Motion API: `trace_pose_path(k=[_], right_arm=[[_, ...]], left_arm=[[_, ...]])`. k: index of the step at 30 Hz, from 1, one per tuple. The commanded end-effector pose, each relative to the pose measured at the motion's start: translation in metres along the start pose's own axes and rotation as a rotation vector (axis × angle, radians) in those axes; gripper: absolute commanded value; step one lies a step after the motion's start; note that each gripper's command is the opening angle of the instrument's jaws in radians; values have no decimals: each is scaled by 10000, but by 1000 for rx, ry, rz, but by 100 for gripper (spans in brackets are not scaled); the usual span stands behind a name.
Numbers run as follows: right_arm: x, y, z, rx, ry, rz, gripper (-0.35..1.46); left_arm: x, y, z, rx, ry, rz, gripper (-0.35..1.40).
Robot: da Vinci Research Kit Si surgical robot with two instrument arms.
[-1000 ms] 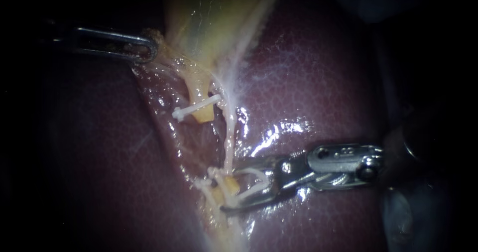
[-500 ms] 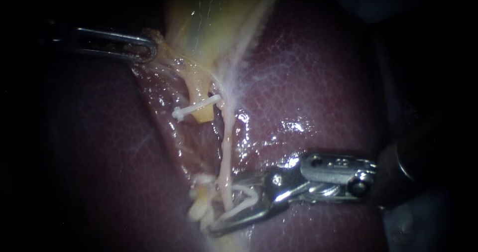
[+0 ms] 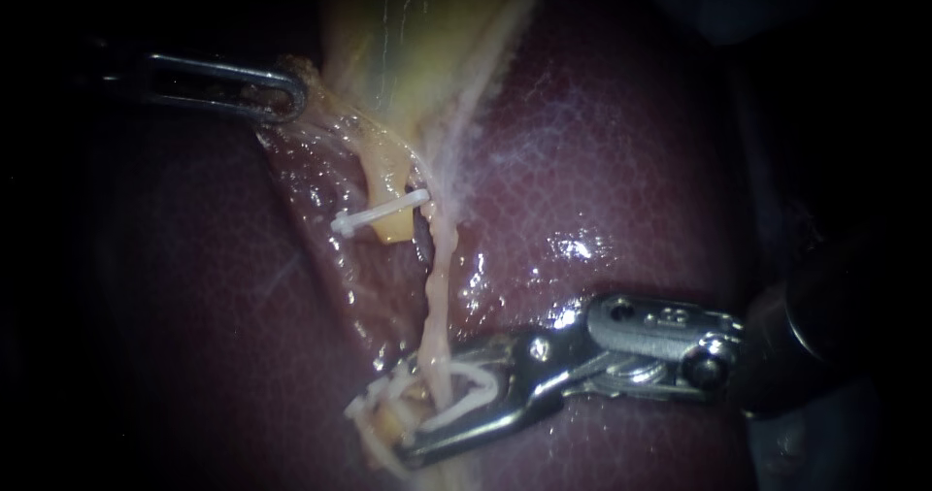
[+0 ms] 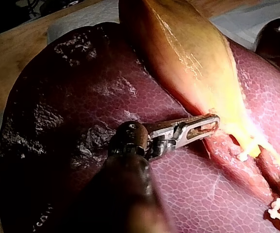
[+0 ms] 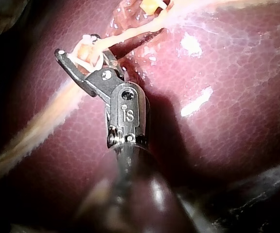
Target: Clipping first clip right tube
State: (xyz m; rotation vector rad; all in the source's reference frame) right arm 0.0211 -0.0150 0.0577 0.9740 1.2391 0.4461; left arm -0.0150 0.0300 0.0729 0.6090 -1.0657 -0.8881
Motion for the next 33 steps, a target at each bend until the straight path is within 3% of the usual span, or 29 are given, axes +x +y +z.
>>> trace_pose_path(k=[1,12,22,33], right_arm=[[-1,1,0,0,-1,0,45],[-7,9,-3,-2,1,39,30],[-13,13,-1,51,24,104,21],[-13,13,0,83,34,135,-33]], left_arm=[[0,0,0,0,0,0,-35],[0,0,0,0,0,0,-35],[0,0,1,-1,0,0,-35],[1,0,1,-1,0,0,-35]])
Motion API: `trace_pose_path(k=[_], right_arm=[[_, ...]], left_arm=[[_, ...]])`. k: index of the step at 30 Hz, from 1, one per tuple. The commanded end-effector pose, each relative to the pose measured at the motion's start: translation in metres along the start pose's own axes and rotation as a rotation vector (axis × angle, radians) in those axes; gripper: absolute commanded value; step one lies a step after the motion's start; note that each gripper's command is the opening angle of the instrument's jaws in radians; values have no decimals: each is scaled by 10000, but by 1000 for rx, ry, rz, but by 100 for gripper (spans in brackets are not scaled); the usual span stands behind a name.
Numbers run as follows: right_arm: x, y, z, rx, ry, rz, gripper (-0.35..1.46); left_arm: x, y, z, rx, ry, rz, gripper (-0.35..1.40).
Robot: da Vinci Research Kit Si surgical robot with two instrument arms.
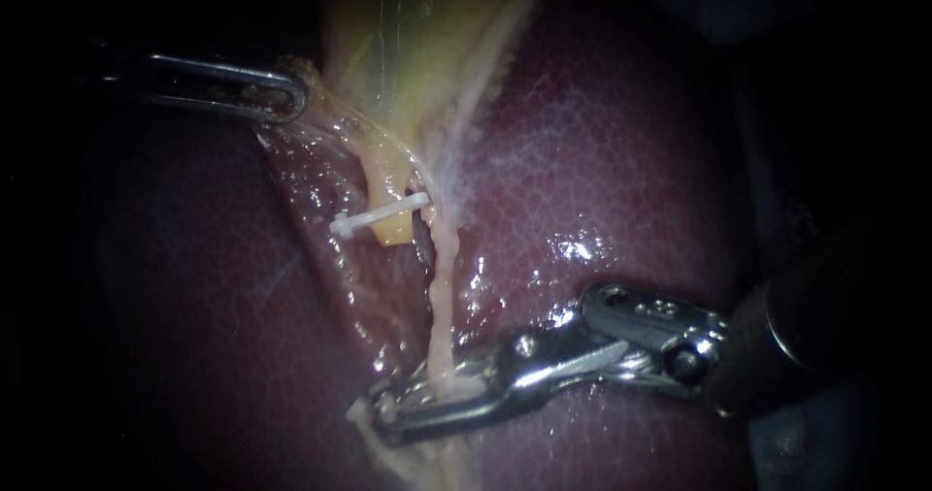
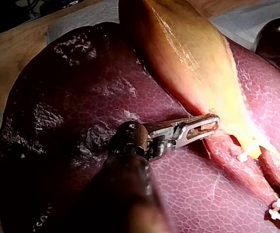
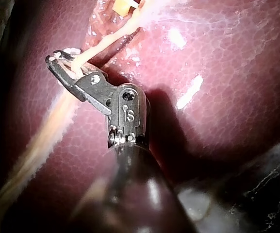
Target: Clipping first clip right tube
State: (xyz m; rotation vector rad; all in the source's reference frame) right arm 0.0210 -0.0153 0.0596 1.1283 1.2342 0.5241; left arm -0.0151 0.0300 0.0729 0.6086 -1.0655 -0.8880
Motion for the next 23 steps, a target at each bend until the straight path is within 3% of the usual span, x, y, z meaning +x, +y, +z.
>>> trace_pose_path(k=[1,23], right_arm=[[1,0,0,3,-2,-2,-35],[-1,8,-3,12,-4,-3,-35]], left_arm=[[0,0,0,0,0,0,-35],[0,0,0,0,0,0,-35]])
